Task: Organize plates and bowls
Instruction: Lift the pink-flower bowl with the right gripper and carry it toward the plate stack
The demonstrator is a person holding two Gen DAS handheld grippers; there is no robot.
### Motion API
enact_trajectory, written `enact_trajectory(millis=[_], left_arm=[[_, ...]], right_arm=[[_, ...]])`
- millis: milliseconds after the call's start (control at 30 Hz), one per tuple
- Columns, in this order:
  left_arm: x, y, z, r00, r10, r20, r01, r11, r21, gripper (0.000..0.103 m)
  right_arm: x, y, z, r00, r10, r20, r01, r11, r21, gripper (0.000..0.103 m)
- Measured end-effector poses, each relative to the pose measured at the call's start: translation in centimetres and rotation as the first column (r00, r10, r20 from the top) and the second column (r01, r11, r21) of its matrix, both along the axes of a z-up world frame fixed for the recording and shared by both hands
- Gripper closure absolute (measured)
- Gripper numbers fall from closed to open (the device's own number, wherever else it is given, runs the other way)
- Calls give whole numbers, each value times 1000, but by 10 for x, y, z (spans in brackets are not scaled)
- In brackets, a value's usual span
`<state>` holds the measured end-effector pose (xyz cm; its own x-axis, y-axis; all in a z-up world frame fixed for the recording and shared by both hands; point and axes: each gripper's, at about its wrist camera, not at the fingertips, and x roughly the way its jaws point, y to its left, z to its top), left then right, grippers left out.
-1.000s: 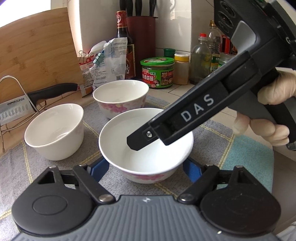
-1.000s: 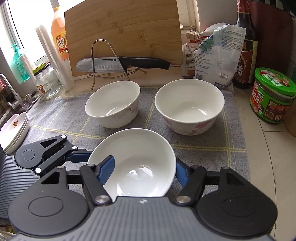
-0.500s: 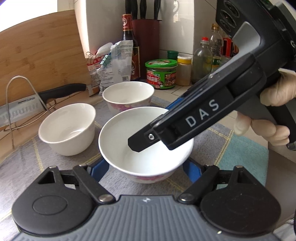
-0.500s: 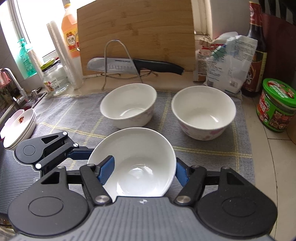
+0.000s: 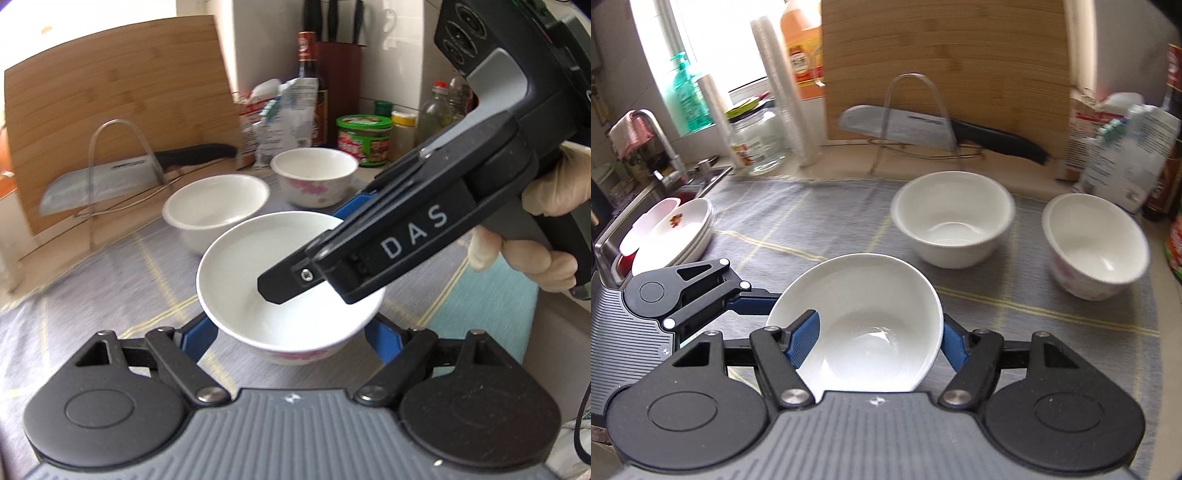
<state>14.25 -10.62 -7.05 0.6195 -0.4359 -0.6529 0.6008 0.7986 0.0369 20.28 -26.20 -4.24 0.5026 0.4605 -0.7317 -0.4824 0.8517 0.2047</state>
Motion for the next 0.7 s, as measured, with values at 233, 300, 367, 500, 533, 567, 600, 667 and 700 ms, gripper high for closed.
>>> enact_trajectory(millis=[233,300,367,500,533,567,600,667,700], left_arm=[[-11,38,4,998,58,-5,-58,998,17,17],[-13,48,5,997,73,-5,-72,997,21,17],[-15,57,5,996,85,-5,-85,996,27,17],[-18,76,4,995,104,-5,-104,994,37,17],[-20,80,3,994,108,-5,-108,993,39,17],[-21,85,2,994,112,-6,-112,993,41,17],[-21,89,1,993,116,-9,-115,992,44,17],[-22,95,0,992,123,-14,-123,991,48,17],[-22,99,-1,992,128,-17,-127,991,50,17]], right_arm=[[-3,40,0,998,62,-10,-62,998,20,29],[-4,53,0,997,79,-11,-78,997,21,29],[-5,65,0,995,97,-10,-97,995,21,29],[-6,84,-2,992,125,-9,-125,992,23,29],[-7,88,-3,992,128,-12,-128,991,24,29],[-7,94,-3,991,134,-12,-134,991,25,29],[-7,98,-4,990,140,-14,-139,990,27,29],[-7,106,-6,989,150,-19,-149,988,30,29],[-6,110,-6,988,155,-20,-154,988,31,29]])
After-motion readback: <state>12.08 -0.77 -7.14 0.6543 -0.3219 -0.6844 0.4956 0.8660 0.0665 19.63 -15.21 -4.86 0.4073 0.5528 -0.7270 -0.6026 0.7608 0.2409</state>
